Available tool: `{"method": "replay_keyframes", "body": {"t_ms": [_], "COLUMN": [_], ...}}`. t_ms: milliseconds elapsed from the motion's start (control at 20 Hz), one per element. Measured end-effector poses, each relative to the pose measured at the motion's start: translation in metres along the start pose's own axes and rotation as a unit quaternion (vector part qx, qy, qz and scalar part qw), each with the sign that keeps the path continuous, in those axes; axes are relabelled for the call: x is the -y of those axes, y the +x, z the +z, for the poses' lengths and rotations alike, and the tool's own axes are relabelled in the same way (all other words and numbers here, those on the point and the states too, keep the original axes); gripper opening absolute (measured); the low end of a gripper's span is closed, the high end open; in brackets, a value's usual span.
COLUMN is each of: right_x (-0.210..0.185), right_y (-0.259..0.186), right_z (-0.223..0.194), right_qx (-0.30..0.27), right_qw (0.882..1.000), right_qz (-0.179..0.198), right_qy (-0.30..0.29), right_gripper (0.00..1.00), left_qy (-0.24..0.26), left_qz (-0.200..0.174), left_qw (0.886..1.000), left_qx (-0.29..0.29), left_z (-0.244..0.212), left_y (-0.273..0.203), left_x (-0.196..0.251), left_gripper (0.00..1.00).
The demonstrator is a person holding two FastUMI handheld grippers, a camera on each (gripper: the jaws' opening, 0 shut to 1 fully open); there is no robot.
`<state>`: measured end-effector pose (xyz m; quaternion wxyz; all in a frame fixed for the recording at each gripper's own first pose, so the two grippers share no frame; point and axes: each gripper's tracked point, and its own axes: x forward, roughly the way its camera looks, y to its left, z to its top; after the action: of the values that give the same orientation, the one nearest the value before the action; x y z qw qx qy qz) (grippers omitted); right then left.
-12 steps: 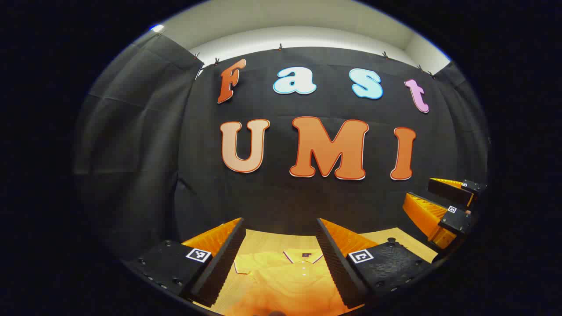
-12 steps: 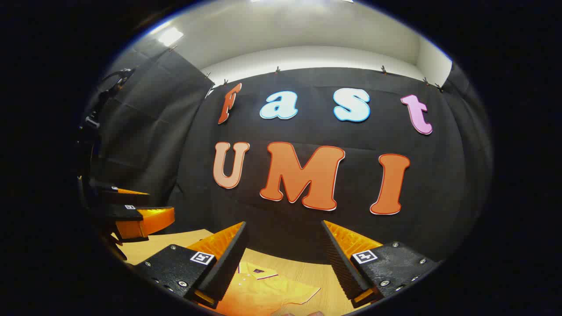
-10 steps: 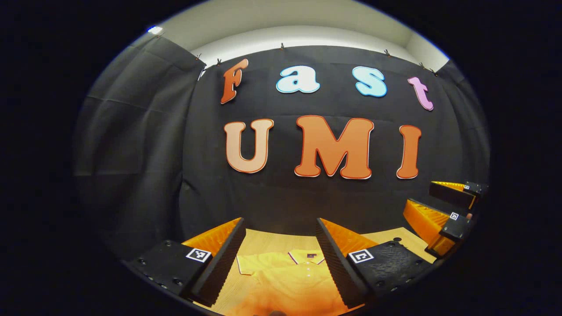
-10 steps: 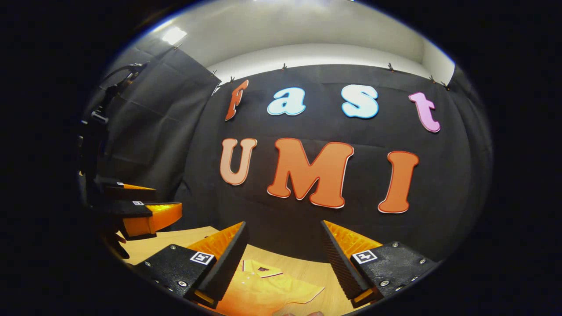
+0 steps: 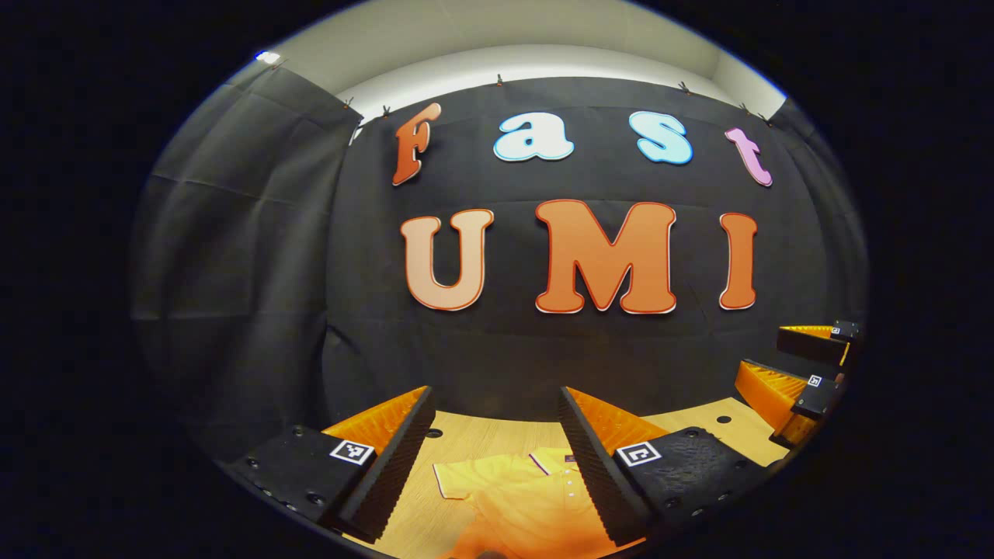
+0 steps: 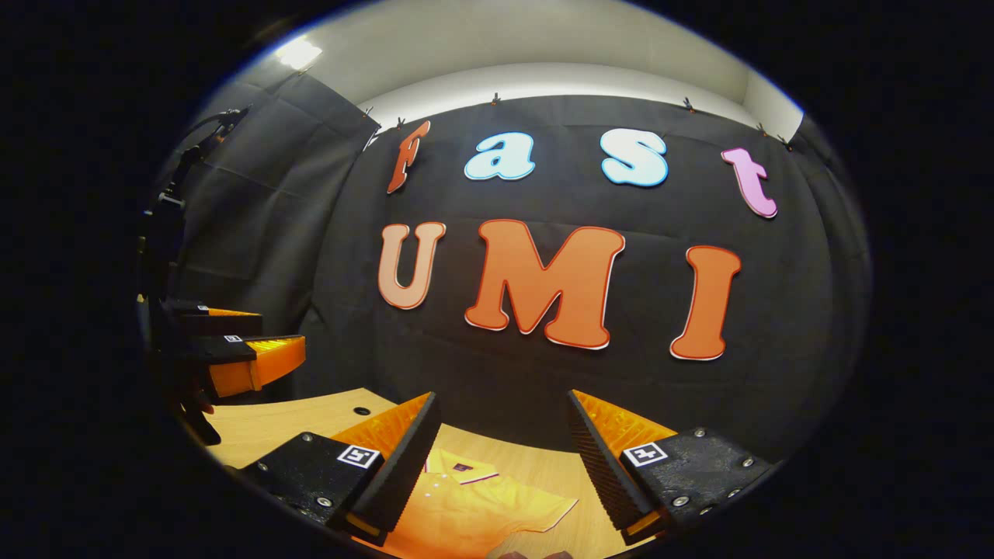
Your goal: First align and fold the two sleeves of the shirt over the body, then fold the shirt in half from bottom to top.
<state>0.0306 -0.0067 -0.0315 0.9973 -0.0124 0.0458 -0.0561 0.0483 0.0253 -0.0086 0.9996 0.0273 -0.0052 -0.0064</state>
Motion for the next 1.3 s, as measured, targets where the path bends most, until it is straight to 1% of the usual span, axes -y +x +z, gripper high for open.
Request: {"method": "replay_keyframes", "body": {"t_ms": [100, 200, 300, 500, 700, 850, 1050, 1150, 1300], "right_x": [-0.004, -0.009, -0.008, 0.006, 0.023, 0.029, 0.036, 0.041, 0.050], "right_y": [0.002, 0.002, 0.004, 0.015, 0.032, 0.046, 0.066, 0.074, 0.082], "right_z": [-0.004, -0.015, -0.030, -0.060, -0.088, -0.119, -0.149, -0.162, -0.190], "right_qx": [-0.011, -0.036, -0.065, -0.116, -0.154, -0.201, -0.241, -0.257, -0.297], "right_qw": [1.000, 0.999, 0.997, 0.991, 0.985, 0.977, 0.968, 0.964, 0.952], "right_qz": [-0.026, -0.035, -0.042, -0.063, -0.068, -0.063, -0.054, -0.050, -0.042], "right_qy": [-0.004, 0.005, 0.019, 0.021, 0.027, 0.041, 0.050, 0.050, 0.057], "right_gripper": [0.98, 0.98, 0.98, 0.98, 0.98, 0.98, 0.98, 0.98, 0.98], "left_qy": [-0.002, -0.010, -0.017, -0.026, -0.013, -0.008, -0.005, 0.005, 0.021], "left_qz": [-0.028, -0.051, -0.063, -0.069, -0.050, -0.031, -0.002, 0.013, 0.027], "left_qw": [1.000, 0.999, 0.998, 0.997, 0.999, 0.999, 1.000, 1.000, 0.999], "left_qx": [0.006, -0.004, -0.006, -0.019, -0.010, -0.014, -0.020, -0.023, -0.032], "left_z": [0.000, -0.006, -0.010, -0.018, -0.014, -0.015, -0.020, -0.022, -0.029], "left_y": [0.010, 0.016, 0.023, 0.026, 0.021, 0.016, 0.007, -0.001, -0.010], "left_x": [0.001, 0.000, -0.004, -0.014, -0.030, -0.041, -0.052, -0.056, -0.055], "left_gripper": [0.98, 0.98, 0.97, 0.98, 0.98, 0.98, 0.98, 0.98, 0.98]}}
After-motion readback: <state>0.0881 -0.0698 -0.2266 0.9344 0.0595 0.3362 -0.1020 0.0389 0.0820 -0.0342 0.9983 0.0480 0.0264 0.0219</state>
